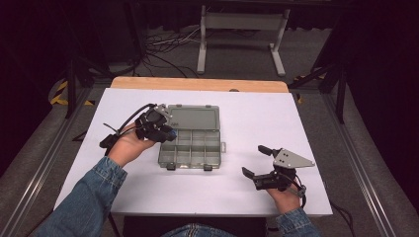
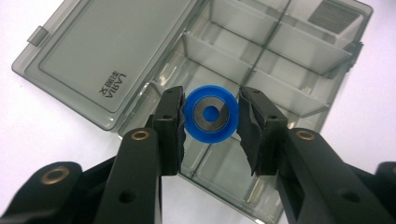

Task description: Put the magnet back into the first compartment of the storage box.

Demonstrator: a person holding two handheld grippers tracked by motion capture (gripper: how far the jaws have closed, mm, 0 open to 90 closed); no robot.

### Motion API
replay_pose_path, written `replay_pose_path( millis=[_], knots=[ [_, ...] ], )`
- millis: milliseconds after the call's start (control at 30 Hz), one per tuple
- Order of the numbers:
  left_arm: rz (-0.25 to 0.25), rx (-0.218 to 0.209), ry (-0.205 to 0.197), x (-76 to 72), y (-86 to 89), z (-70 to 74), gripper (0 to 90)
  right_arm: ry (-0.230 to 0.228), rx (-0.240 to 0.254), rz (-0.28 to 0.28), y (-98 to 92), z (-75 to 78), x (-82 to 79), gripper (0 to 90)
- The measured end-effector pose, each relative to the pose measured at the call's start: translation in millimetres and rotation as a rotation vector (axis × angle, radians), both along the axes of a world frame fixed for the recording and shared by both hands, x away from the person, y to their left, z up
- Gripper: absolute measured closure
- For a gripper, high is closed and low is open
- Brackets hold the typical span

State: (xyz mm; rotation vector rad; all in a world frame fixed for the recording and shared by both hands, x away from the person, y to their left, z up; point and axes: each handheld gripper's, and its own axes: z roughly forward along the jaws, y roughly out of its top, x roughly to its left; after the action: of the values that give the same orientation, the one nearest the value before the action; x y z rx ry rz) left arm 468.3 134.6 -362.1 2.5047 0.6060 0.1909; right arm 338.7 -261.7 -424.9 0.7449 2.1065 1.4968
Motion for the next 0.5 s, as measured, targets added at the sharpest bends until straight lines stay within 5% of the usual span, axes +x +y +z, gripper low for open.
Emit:
replay_pose_path(
  millis=[233, 500],
  knots=[
    [0.049, 0.004, 0.009, 8.9, 3.2, -4.3, 62.7, 0.001, -0.001, 0.001, 0.2, -0.2, 0.1, 5.7],
    [0.044, 0.011, 0.016, 13.8, 2.0, -9.6, 62.7, 0.004, 0.001, 0.003, 0.0, -0.6, 0.6, 5.7]
  ],
)
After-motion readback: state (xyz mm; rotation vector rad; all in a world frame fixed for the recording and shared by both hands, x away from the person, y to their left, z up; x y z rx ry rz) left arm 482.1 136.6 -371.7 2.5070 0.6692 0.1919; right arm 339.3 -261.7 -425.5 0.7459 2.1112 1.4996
